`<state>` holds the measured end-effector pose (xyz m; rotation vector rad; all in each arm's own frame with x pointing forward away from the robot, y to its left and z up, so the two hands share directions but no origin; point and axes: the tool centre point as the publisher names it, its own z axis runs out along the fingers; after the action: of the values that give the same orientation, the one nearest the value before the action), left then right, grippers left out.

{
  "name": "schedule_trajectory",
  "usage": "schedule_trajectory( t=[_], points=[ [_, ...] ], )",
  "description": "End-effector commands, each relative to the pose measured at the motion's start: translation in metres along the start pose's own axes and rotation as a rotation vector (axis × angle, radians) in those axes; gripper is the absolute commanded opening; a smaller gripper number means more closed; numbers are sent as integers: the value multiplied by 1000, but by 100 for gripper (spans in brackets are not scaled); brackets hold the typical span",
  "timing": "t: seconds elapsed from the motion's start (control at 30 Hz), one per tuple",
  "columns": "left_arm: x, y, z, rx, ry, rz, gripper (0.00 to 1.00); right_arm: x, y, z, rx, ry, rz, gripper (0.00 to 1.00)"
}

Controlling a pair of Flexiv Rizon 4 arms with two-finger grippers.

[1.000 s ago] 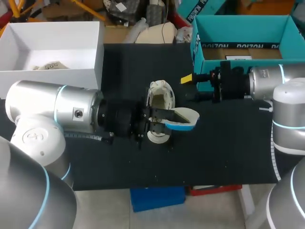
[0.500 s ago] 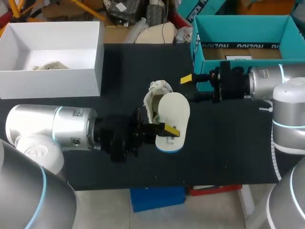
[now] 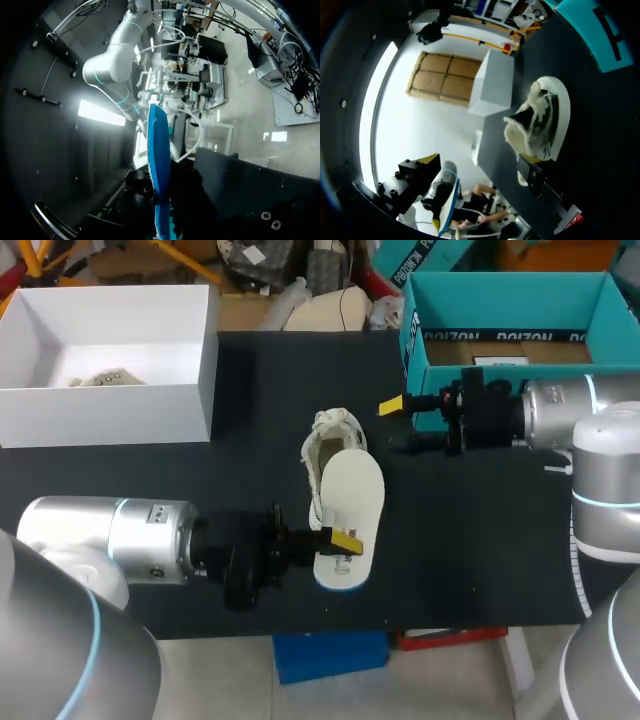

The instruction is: Take the shoe out of the shoebox, open the shoe tongue, remove and reinsert the insole, then place the shoe into the shoebox

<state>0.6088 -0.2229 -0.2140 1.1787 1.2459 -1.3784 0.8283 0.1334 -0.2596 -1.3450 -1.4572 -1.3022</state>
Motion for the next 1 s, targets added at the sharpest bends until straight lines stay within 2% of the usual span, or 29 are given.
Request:
schedule_trajectory(
  t=[0.03, 0.3, 0.37, 0.57, 0.73, 0.83, 1.0],
  points=[
    [-1, -1, 1, -3, 3, 1, 0, 0, -1, 2, -4, -1, 0, 100],
    [-1, -1, 1, -3, 3, 1, 0, 0, -1, 2, -4, -1, 0, 100],
    [0, -11, 4, 22, -52, 78, 0, 0, -1, 2, -4, -1, 0, 100],
    [23, -13, -3, -1, -128, 199, 0, 0, -1, 2, -4, -1, 0, 100],
    [45, 2, -9, -11, -159, 230, 0, 0, -1, 2, -4, -1, 0, 100],
    [56, 12, -10, -21, -140, 239, 0, 0, -1, 2, -4, -1, 0, 100],
    [66, 40, -12, -57, -112, 221, 0, 0, -1, 2, -4, -1, 0, 100]
  ],
)
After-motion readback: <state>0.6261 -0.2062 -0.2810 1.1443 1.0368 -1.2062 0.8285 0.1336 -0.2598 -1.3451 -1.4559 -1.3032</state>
